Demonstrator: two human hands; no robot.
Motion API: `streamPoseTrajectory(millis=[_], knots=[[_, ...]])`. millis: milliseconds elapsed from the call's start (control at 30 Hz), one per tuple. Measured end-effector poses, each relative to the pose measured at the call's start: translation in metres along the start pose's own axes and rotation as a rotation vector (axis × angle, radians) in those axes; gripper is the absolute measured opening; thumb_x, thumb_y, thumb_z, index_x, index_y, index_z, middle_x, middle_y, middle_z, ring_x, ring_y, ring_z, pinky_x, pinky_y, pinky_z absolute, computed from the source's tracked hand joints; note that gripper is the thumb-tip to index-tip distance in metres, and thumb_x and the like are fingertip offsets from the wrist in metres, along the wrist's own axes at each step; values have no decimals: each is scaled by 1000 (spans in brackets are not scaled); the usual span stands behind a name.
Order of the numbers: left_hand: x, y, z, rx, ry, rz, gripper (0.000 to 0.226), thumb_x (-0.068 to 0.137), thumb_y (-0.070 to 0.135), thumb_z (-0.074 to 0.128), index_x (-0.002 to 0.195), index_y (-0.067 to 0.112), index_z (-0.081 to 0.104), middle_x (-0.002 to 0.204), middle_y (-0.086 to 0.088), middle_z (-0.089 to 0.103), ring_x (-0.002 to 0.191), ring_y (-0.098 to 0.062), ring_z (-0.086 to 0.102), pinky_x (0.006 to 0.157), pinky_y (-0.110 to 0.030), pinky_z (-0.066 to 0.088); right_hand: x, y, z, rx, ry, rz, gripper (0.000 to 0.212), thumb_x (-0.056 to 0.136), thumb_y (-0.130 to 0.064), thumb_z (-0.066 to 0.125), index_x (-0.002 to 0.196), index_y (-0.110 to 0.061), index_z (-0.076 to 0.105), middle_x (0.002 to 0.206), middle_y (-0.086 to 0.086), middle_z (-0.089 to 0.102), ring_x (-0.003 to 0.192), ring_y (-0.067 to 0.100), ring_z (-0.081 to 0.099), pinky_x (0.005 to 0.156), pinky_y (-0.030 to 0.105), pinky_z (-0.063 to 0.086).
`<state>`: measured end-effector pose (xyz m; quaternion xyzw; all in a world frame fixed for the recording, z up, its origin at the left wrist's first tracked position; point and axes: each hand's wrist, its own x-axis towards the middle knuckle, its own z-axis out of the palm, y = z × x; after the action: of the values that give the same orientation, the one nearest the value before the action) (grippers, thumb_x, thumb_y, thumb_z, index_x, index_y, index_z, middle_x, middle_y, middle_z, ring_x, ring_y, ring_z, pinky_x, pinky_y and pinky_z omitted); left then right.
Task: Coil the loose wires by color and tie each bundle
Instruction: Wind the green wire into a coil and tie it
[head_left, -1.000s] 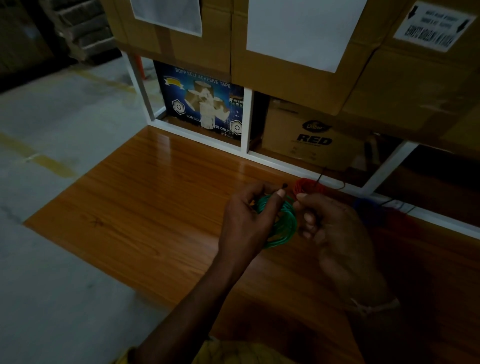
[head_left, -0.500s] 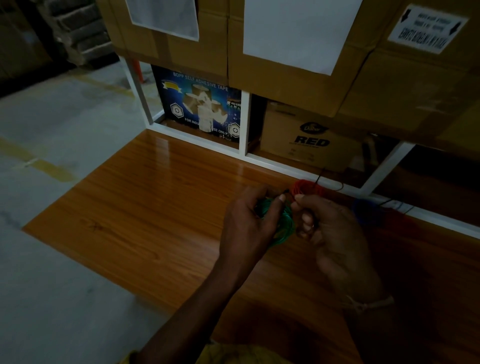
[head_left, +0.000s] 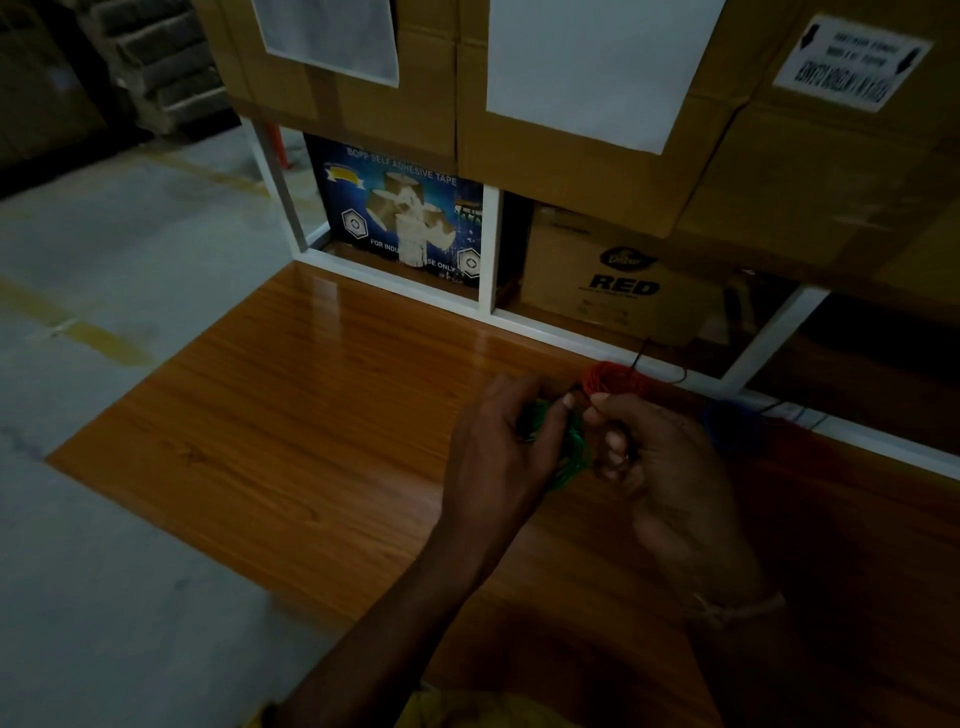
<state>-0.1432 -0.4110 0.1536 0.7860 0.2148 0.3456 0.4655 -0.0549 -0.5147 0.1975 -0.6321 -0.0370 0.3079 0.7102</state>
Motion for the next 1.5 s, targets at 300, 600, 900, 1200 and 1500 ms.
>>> streamPoseTrajectory(millis=[300,600,900,1200,1500], knots=[[1,0,0,42,-8,11,14,105,31,65,113,21,73,102,6,64,96,-9,65,75,-41,61,4,0,-1,-4,20,15,24,90,-11,66,66,-9,68,50,-1,43,44,8,37,51,28,28],[0,0,1,120,-20,81,15,104,26,66,116,20,73,101,5,61,93,-8,60,71,-38,59,10,0,-3,39,5,93,23,90,-16,68,69,-9,71,49,-4,44,44,7,36,50,26,24],[4,-4,-3,136,3,78,13,104,24,67,116,22,72,103,7,60,95,-5,60,72,-33,60,5,1,-15,-98,-101,106,26,83,-37,72,83,-12,76,71,3,67,60,12,53,58,29,35],[1,-1,-4,130,-48,108,15,103,28,64,116,30,70,99,11,56,93,-5,57,72,-41,62,2,5,-19,-121,-114,-1,34,74,-37,74,90,-7,75,72,2,67,63,11,53,58,27,36],[1,-3,-7,41,-138,-1,16,103,32,65,117,27,71,108,10,62,106,-6,62,82,-41,62,27,-10,-23,-454,24,-340,9,87,-33,77,94,-27,78,103,-8,74,104,12,66,94,40,55]])
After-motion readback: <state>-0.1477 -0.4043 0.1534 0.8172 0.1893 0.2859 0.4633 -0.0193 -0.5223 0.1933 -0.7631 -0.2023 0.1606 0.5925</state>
